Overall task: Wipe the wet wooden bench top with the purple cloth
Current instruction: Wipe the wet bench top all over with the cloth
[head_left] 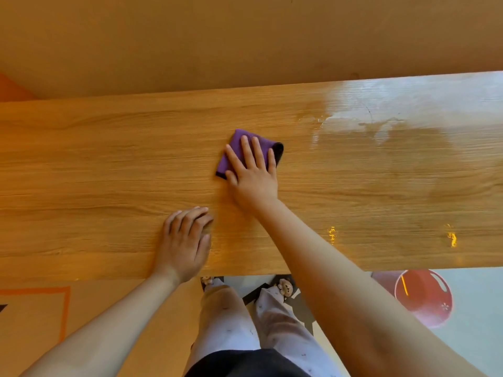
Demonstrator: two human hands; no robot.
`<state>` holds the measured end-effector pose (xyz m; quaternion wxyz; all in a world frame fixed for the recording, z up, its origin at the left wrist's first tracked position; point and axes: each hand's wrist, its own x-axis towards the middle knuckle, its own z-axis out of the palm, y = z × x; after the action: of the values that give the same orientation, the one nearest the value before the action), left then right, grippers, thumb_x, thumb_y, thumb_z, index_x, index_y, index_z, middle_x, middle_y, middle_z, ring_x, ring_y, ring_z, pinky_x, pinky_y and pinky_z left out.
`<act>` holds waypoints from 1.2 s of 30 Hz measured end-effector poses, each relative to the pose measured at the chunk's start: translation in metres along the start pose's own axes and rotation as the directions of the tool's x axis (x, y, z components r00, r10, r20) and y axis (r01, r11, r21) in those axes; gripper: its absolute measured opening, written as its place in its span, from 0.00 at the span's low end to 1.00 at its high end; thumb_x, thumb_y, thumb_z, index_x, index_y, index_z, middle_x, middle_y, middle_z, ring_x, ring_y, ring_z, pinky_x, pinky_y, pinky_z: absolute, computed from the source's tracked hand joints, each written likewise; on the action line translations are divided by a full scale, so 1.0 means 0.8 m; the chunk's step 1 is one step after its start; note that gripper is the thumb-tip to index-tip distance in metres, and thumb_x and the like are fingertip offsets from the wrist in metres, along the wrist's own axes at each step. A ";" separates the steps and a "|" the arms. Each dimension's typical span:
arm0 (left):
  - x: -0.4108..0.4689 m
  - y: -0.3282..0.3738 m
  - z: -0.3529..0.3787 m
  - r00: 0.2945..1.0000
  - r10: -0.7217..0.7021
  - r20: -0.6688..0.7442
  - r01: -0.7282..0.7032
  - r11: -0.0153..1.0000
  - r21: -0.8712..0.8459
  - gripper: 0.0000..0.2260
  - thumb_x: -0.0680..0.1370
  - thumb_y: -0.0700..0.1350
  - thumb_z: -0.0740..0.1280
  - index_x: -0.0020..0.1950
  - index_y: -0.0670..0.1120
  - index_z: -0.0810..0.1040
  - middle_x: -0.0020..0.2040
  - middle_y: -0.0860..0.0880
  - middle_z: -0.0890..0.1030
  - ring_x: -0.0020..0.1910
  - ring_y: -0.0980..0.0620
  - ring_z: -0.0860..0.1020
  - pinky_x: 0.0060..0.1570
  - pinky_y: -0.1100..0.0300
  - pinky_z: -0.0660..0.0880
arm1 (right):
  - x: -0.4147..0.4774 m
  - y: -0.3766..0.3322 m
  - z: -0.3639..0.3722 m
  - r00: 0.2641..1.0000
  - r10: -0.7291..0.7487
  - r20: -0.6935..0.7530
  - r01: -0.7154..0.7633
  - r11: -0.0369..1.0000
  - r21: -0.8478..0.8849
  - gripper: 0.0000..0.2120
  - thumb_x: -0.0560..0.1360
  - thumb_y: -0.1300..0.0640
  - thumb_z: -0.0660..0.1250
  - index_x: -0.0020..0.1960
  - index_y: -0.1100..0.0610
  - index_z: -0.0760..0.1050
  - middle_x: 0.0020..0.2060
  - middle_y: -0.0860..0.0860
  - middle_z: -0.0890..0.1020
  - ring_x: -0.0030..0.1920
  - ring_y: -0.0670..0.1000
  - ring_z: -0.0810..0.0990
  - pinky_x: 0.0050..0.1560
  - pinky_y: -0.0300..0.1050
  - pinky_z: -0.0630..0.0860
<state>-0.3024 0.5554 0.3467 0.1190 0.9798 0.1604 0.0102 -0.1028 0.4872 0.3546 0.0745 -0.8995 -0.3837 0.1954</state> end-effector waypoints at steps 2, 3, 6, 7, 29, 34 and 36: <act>0.001 0.001 0.000 1.000 -0.001 -0.007 0.001 1.000 -0.004 0.16 0.77 0.47 0.56 0.63 0.45 0.71 0.64 0.46 0.72 0.65 0.46 0.68 0.68 0.49 0.58 | 0.005 0.018 -0.005 1.000 -0.030 -0.004 0.030 0.999 0.013 0.26 0.81 0.42 0.46 0.76 0.40 0.44 0.77 0.47 0.41 0.76 0.49 0.35 0.74 0.54 0.33; 0.000 0.001 0.001 1.000 0.002 -0.014 -0.002 1.000 -0.005 0.16 0.77 0.47 0.56 0.63 0.45 0.71 0.64 0.46 0.72 0.65 0.46 0.68 0.68 0.49 0.58 | 0.006 0.030 -0.008 0.999 -0.026 -0.019 0.027 1.000 0.016 0.25 0.81 0.42 0.46 0.76 0.40 0.45 0.77 0.46 0.42 0.76 0.48 0.36 0.73 0.53 0.33; -0.002 0.000 0.003 0.999 0.008 -0.032 -0.008 1.000 -0.007 0.16 0.77 0.47 0.56 0.62 0.45 0.71 0.63 0.47 0.73 0.64 0.46 0.69 0.67 0.49 0.59 | 0.016 0.085 -0.028 0.987 0.134 -0.088 -0.130 0.990 0.048 0.23 0.81 0.43 0.44 0.76 0.38 0.46 0.77 0.45 0.44 0.76 0.47 0.39 0.74 0.51 0.35; -0.002 -0.001 0.003 0.999 0.006 -0.036 -0.007 1.000 -0.010 0.16 0.77 0.47 0.56 0.62 0.45 0.71 0.63 0.47 0.72 0.64 0.46 0.69 0.67 0.48 0.59 | 0.020 0.109 -0.038 0.973 0.202 -0.107 -0.196 0.979 0.063 0.23 0.81 0.43 0.43 0.76 0.38 0.46 0.77 0.45 0.44 0.77 0.47 0.40 0.74 0.52 0.36; 0.000 -0.003 0.003 0.999 0.019 -0.034 -0.021 0.998 -0.057 0.16 0.75 0.47 0.58 0.62 0.46 0.73 0.63 0.48 0.74 0.64 0.48 0.70 0.68 0.51 0.57 | 0.064 0.079 -0.044 0.986 0.152 -0.070 -0.153 0.988 -0.005 0.24 0.81 0.43 0.44 0.76 0.38 0.44 0.77 0.46 0.43 0.76 0.48 0.38 0.73 0.52 0.36; -0.001 -0.008 0.008 0.998 0.028 -0.051 -0.032 0.995 -0.092 0.16 0.75 0.47 0.58 0.62 0.47 0.73 0.63 0.48 0.74 0.64 0.48 0.69 0.68 0.51 0.56 | 0.057 0.163 -0.072 0.906 0.412 -0.094 -0.407 0.911 0.070 0.25 0.81 0.43 0.42 0.77 0.41 0.43 0.77 0.49 0.42 0.76 0.50 0.37 0.74 0.55 0.35; -0.001 -0.008 0.009 0.999 0.029 -0.043 -0.033 0.995 -0.096 0.16 0.76 0.47 0.58 0.62 0.47 0.73 0.63 0.49 0.73 0.64 0.48 0.70 0.68 0.50 0.58 | 0.058 0.157 -0.068 0.889 0.443 -0.114 -0.439 0.896 0.058 0.25 0.81 0.43 0.43 0.77 0.42 0.43 0.78 0.50 0.42 0.76 0.51 0.37 0.74 0.57 0.35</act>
<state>-0.3048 0.5594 0.3383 0.1625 0.9749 0.1467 0.0403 0.0317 0.4339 0.3549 0.0655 -0.9722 -0.1611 0.1566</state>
